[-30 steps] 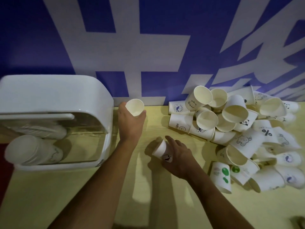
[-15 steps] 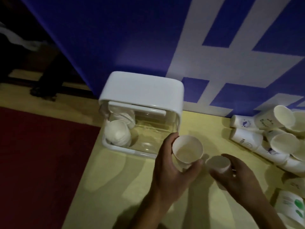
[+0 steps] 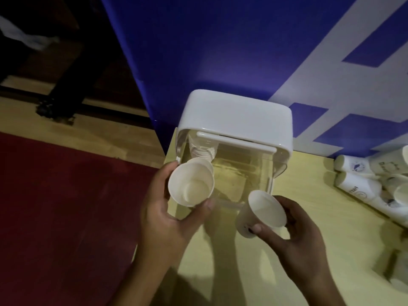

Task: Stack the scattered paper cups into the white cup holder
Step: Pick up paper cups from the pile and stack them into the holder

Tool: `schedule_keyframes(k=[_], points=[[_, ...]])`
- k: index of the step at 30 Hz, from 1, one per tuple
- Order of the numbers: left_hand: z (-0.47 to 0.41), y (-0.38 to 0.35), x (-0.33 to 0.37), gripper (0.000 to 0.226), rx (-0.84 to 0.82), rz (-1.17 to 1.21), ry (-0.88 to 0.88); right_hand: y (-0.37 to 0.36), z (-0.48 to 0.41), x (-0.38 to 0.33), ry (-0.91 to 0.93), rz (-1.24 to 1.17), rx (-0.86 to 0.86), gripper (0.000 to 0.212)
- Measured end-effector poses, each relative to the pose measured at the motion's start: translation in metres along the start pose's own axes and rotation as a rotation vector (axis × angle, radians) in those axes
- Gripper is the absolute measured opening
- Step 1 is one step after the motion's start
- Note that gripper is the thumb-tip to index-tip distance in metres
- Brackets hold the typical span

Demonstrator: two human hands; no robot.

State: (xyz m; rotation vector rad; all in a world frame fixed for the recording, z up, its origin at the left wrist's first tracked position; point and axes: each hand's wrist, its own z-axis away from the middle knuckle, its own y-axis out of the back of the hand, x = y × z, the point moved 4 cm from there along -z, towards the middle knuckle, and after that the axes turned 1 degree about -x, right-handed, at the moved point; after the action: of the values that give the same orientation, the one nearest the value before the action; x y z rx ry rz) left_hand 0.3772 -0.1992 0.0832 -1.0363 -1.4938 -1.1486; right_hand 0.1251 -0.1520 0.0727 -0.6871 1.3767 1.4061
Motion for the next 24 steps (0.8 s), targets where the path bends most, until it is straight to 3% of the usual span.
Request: schedule_keyframes(k=[15, 21, 24], points=[[-0.055, -0.015, -0.025, 0.082, -0.219, -0.186, -0.007, -0.046, -0.010, -0.030, 0.107, -0.015, -0.009, 0.056], [-0.059, -0.023, -0.052, 0.074, -0.251, -0.266, -0.027, -0.050, -0.015, -0.032, 0.104, -0.007, 0.000, 0.059], [-0.059, -0.023, -0.061, 0.075, -0.257, -0.250, 0.050, -0.050, -0.018, -0.034, 0.107, -0.007, 0.021, 0.060]])
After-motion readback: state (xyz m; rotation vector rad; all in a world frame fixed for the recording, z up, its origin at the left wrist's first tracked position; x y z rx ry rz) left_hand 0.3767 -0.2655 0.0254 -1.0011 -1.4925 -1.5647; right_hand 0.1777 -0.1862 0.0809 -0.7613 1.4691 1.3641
